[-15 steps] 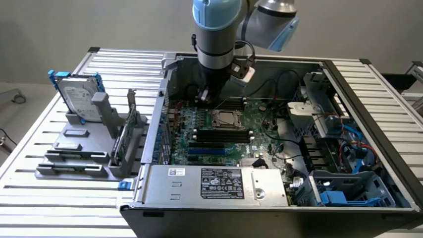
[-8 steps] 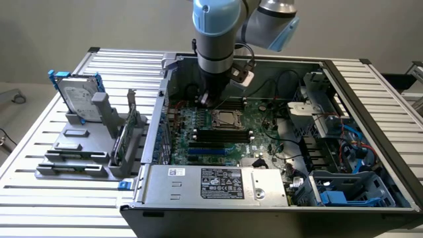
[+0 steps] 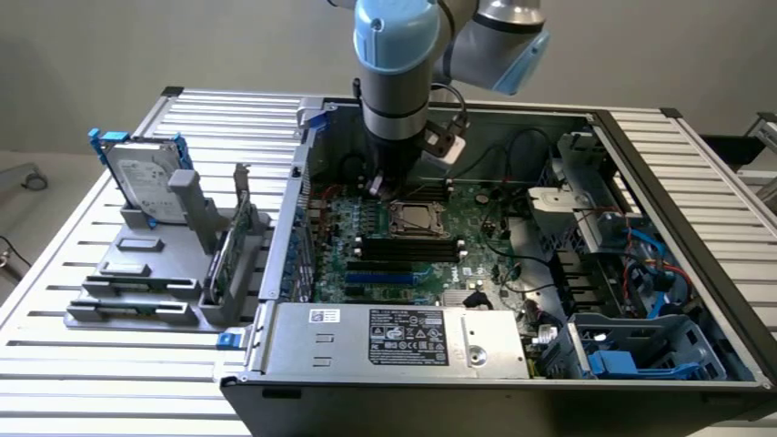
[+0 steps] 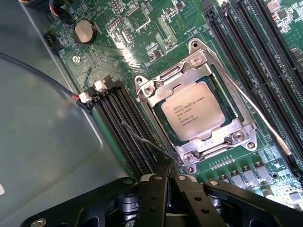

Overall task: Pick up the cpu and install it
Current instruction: 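Install the first cpu locking lever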

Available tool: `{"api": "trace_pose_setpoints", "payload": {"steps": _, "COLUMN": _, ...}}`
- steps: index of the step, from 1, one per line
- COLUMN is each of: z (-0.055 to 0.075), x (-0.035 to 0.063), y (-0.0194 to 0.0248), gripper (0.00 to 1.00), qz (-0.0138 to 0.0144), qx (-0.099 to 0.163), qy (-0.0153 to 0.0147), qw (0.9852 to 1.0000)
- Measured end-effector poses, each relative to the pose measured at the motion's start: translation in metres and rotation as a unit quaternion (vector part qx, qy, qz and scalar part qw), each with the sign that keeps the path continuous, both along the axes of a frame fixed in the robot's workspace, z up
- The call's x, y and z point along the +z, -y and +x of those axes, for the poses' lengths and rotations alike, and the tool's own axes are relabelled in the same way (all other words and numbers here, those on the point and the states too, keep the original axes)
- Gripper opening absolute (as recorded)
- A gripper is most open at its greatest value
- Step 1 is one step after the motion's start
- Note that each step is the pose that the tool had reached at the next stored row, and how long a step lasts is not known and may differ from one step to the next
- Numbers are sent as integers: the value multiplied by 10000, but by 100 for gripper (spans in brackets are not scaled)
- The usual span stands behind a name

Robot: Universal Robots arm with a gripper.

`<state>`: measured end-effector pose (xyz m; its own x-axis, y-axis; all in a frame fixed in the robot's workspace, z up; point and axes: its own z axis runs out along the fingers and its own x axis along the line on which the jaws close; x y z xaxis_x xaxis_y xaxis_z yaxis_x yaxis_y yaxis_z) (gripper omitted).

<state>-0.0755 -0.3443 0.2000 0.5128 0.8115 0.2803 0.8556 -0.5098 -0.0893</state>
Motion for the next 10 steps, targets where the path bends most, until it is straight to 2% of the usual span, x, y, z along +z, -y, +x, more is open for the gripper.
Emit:
{"api": "trace_pose_setpoints", "payload": {"steps": 5, "z": 12, "x": -29, "y": -16, "gripper": 11, "qz": -24, "qx": -11, "qy": 8, "qw": 10000}}
{"api": "trace_pose_setpoints", "payload": {"steps": 10, "z": 23, "x": -45, "y": -24, "gripper": 11, "qz": -89, "qx": -24, "qy": 12, "qw": 10000}}
